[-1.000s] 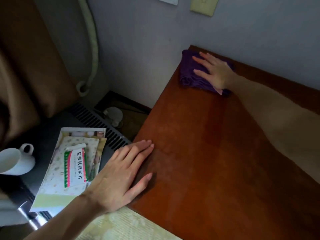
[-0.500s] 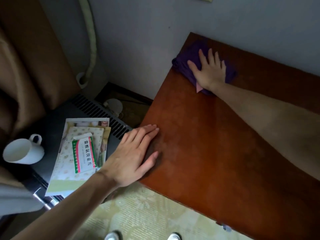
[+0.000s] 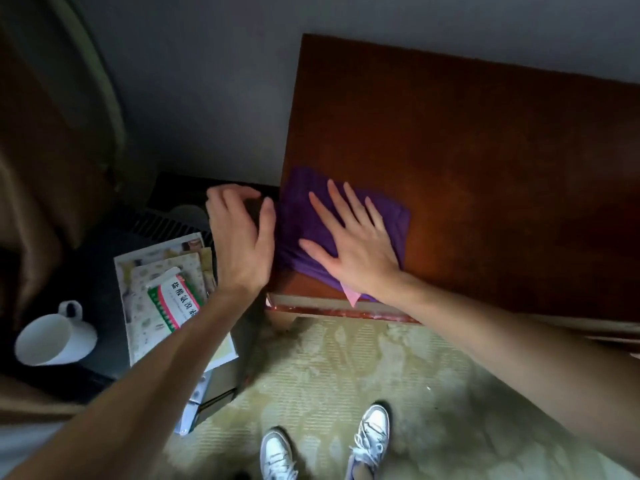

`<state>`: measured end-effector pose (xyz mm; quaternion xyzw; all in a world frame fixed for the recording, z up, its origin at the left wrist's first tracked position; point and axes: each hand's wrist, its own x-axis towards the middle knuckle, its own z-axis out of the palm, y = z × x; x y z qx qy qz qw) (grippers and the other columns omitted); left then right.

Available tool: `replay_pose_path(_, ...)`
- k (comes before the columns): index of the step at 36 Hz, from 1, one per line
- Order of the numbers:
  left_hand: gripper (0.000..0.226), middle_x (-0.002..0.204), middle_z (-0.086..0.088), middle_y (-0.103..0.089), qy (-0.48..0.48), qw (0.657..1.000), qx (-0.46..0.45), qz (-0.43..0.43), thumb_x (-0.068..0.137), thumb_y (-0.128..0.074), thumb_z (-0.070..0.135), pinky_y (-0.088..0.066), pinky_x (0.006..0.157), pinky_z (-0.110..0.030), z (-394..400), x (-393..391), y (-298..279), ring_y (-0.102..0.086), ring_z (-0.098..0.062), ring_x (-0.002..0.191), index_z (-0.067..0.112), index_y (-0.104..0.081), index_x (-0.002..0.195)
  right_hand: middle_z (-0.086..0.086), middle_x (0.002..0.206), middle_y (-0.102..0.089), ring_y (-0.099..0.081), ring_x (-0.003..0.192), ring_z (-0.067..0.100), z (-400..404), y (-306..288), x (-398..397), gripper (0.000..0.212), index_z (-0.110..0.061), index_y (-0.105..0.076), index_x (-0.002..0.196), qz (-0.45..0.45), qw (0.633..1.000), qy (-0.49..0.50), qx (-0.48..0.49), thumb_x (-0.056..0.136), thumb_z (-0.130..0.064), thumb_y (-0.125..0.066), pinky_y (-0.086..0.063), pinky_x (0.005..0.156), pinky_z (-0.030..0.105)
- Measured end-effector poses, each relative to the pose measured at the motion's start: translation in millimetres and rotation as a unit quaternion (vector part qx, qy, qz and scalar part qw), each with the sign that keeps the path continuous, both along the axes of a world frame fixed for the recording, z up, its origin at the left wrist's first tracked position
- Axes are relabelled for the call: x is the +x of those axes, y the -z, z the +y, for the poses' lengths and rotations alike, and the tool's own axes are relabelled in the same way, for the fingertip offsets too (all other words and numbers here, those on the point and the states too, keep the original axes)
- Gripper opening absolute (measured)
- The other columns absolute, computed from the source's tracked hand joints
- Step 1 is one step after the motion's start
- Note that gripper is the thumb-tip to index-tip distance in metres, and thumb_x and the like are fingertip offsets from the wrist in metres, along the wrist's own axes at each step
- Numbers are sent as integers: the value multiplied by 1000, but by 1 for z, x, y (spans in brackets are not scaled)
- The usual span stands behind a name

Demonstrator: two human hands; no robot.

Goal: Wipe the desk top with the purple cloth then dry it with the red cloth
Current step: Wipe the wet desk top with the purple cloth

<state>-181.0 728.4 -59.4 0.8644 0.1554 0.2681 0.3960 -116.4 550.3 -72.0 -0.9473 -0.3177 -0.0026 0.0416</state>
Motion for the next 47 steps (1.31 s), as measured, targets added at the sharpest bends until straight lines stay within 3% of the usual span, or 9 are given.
replay_pose_path(7,49,128,-6,-49,168,979,17,117,98,-47,47,-41,106,-33,14,20,-6,-52,-21,121,12,-56,131,2,173,-10,-6,160,23,-19,-3,-36,77,-33,-18,163,31,998,-62,10,98,-74,-23,-9,128,46)
replay_pose_path(10,56,137,-7,-53,198,966,42,159,96,-48,48,-32,108,-25,6,21,-6,-48,-24,125,13,-54,140,-4,172,-10,-7,159,16,-31,-15,-25,73,-38,-25,160,125,987,-79,65,96,-73,-22,2,127,31)
replay_pose_path(15,57,131,-15,-53,205,947,133,208,94,-68,36,-39,107,-39,5,39,-15,-48,-35,120,10,-55,142,-7,160,-40,-38,144,17,-54,-40,10,71,-32,-42,154,128,976,80,154,93,-68,-41,-35,113,39)
replay_pose_path(20,49,128,-13,-47,198,919,163,299,90,-72,39,-34,108,-36,-2,55,-39,-40,-32,124,17,-61,132,4,123,-58,-53,113,27,-58,-42,24,62,-20,-53,147,150,979,86,105,94,-50,-66,-45,101,45)
replay_pose_path(24,27,112,-1,-36,207,925,166,271,89,-74,26,-39,102,-34,-10,45,-42,-46,-28,113,16,-64,113,1,109,-49,-47,111,25,-53,-47,29,48,-18,-64,126,153,983,76,61,91,-51,-69,-42,101,41)
replay_pose_path(28,18,103,-3,-61,213,929,86,290,89,-74,19,-50,89,-35,-3,56,-74,-63,-25,101,20,-60,99,0,109,-38,-46,108,27,-52,-69,49,40,-15,-65,117,176,976,72,111,90,-45,-73,-41,101,37)
replay_pose_path(34,20,95,12,-59,247,952,121,134,91,-71,14,-46,77,-14,6,71,-157,-58,-3,87,25,-58,101,0,106,-69,-69,94,22,-49,-142,75,22,-24,-56,102,132,953,54,267,93,-36,-72,-54,81,38)
replay_pose_path(43,46,122,-8,-59,288,898,317,101,80,-69,4,-60,81,-40,12,26,-83,-62,-28,108,16,-67,125,2,135,-66,-63,116,28,-58,-88,43,28,-16,-62,104,9,983,-71,166,83,-16,-80,-53,88,45)
replay_pose_path(47,41,142,-8,-54,347,885,267,157,93,-56,28,-53,101,-45,14,-16,-21,-52,-27,132,17,-64,132,3,151,-55,-49,141,23,-70,-30,-2,27,-19,-60,104,59,988,-122,71,93,-42,-67,-47,99,40)
